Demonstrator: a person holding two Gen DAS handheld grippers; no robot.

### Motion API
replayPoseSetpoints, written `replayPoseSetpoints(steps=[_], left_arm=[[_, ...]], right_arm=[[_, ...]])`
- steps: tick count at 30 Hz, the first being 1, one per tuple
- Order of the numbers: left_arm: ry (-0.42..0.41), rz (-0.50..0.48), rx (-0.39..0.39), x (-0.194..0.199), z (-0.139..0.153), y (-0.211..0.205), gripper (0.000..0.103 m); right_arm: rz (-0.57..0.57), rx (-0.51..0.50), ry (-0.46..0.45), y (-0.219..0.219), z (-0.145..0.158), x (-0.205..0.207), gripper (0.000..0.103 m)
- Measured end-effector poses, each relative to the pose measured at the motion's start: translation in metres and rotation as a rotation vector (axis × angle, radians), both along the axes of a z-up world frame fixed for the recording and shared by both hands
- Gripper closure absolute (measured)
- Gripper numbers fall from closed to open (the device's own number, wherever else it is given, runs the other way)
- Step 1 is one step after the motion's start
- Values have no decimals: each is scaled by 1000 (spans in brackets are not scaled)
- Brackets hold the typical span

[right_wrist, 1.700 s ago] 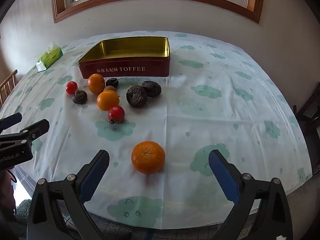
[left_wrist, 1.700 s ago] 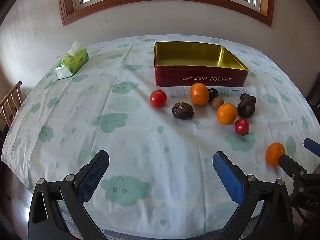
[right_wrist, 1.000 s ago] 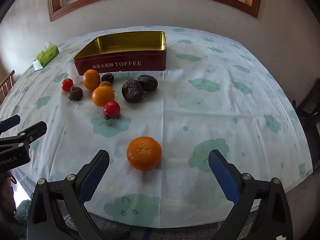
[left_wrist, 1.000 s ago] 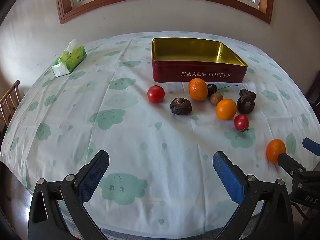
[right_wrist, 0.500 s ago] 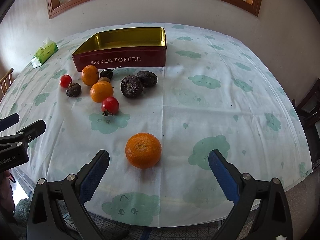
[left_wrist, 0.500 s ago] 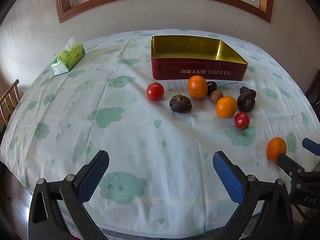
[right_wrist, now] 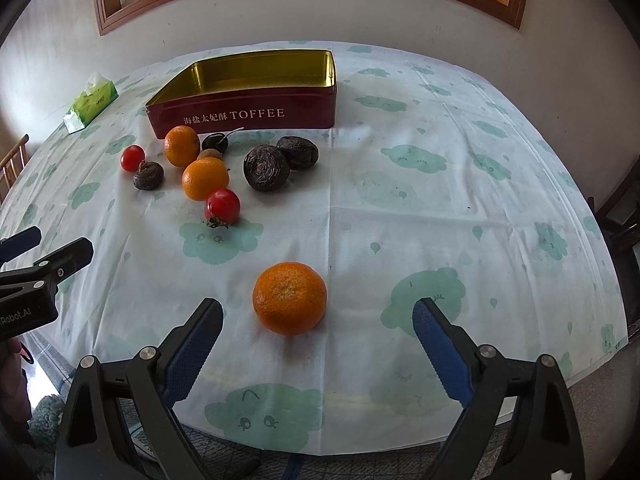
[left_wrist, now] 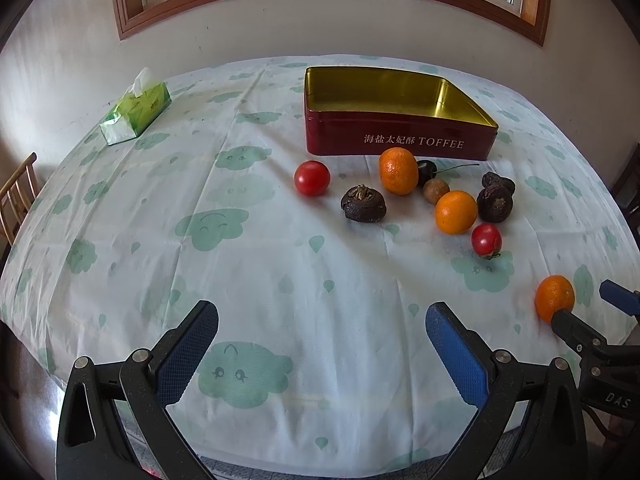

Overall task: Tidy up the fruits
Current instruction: 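Move the right tool toward the large mandarin while the left tool approaches the dark dried fruit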

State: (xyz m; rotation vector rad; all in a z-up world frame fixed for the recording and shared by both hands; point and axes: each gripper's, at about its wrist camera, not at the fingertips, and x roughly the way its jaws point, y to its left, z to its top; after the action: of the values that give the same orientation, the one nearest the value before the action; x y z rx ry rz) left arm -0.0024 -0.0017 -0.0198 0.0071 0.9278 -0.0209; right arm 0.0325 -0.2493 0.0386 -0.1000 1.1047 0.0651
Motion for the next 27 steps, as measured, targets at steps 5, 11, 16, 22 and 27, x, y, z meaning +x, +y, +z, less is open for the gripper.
replayPoseSetpoints(steps=[5,11,16,22,27], left_arm=[[11,1,-5,2,0,1,0],[15,1,-5,4,0,2,0],[21,2,-7,5,0,3,0],[31,7,-14,6,-3,4,0],[40,9,-20,6,-3,5,0]], right_arm=[[7,0,6,2,-1,0,13],[17,0,16,4,-2,1,16],[22,2,26,5,-4,2,19],[29,4,33,6,-6,2,23],[39,5,36,9,-7,1,24]])
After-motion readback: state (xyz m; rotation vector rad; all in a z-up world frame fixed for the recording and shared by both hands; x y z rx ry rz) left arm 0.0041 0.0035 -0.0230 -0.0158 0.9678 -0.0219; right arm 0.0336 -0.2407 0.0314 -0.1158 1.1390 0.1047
